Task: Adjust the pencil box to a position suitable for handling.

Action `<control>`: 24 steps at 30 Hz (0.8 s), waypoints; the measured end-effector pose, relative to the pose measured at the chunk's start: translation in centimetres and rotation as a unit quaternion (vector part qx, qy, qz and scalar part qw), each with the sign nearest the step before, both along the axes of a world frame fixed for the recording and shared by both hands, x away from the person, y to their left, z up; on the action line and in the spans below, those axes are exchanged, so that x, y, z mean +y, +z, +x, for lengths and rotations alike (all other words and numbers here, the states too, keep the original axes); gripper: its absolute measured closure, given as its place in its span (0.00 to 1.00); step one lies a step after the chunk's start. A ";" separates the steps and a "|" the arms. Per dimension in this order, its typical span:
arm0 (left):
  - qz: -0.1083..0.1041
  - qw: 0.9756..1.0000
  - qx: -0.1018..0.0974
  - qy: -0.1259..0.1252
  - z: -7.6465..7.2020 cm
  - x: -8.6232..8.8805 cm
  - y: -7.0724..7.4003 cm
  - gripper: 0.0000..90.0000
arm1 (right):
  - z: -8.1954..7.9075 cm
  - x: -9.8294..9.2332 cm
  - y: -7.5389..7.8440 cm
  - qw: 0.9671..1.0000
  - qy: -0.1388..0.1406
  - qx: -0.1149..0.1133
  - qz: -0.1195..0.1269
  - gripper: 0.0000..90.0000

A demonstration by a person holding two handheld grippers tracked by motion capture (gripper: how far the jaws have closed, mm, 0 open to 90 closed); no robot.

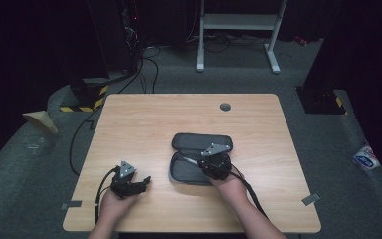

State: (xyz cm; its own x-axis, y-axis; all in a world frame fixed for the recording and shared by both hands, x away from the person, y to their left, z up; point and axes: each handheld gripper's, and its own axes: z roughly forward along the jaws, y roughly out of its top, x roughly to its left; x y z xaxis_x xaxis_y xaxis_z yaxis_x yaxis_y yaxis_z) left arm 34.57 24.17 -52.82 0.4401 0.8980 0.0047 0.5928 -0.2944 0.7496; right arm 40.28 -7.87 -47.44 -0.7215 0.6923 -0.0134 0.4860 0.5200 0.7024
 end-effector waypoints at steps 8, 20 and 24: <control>-0.001 1.000 0.000 0.000 0.0 0.0 0.0 0.31 | 0.0 -0.3 0.3 1.000 -0.007 -0.003 0.005 0.85; 0.000 1.000 0.000 0.000 0.0 0.0 0.0 0.31 | -0.3 -0.9 0.7 1.000 -0.014 -0.018 0.019 0.70; 0.000 1.000 0.000 0.000 0.0 0.0 0.0 0.31 | -0.5 -1.1 0.8 0.999 -0.021 -0.024 0.025 0.63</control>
